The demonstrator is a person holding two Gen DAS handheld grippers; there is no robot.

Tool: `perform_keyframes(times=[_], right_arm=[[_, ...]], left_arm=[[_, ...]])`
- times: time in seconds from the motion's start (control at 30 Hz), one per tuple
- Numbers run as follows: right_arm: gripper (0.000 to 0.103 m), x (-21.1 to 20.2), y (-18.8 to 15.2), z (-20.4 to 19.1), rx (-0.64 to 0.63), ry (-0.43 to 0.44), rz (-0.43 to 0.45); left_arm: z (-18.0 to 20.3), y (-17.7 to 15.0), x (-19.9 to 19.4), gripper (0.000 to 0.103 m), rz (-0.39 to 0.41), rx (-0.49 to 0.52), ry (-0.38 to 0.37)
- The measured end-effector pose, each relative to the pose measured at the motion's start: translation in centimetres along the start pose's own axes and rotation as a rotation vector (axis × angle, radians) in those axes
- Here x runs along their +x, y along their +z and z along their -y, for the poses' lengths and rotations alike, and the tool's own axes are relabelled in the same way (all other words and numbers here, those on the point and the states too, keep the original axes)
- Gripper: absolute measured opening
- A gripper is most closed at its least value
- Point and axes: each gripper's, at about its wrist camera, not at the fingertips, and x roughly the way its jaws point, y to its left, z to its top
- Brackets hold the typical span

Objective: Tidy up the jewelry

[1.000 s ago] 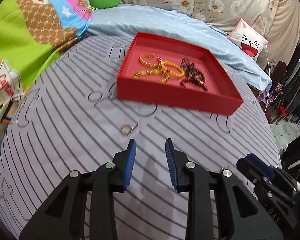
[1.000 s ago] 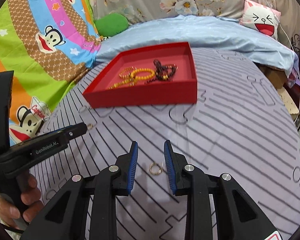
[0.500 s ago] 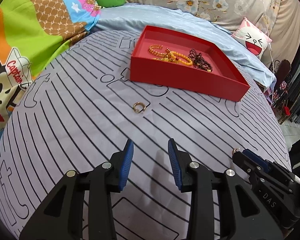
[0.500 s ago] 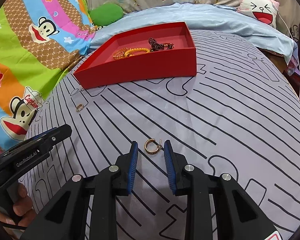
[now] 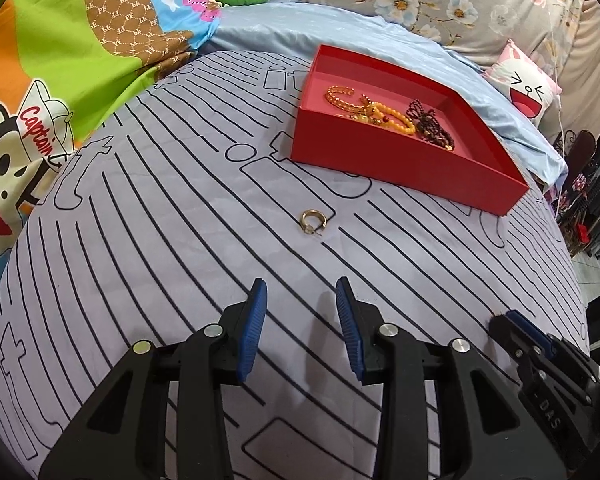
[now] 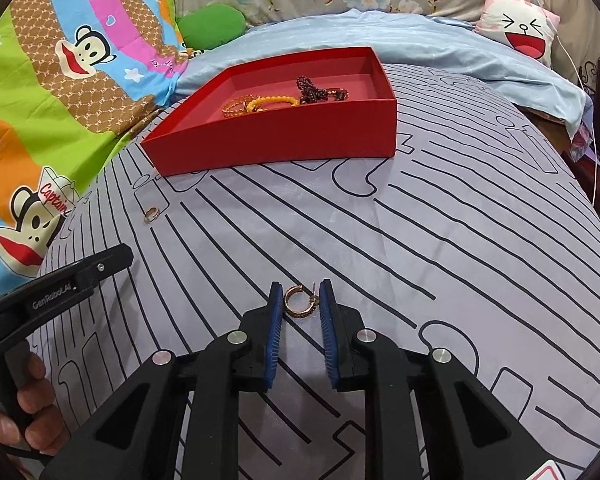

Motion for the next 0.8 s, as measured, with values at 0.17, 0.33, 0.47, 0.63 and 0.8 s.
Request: perform_keyframes(times=[0.17,0.33,0.47,0.63,0.8], right_arm=[[0.018,-0.1,0.1,0.1,0.010,0.017,-0.002],[0.018,-0.2,0.4,0.1,0.016,0.033,0.001],[0.018,-0.1,0.7,0.0,0.021,0.042,0.002],[0.018,0.3,0.9,0.2,0.033,0.051,-0.003],[0.018,0.5,0.9,0.4,0.042,0.056,-0.008]], left_arm=[[0.2,1.0,0.9,0.034,0.001,0.008,0.006],[0.5,2.2,2.1,0.034,0.003,0.012,0.015],[0.6,3.0,2.7,0.034,0.009,0.013,0.011],[0.9,3.2,3.2,0.033,0.017,0.027,0.023],[1.5,3.1,3.2,0.026,0.021,0.049,0.028]])
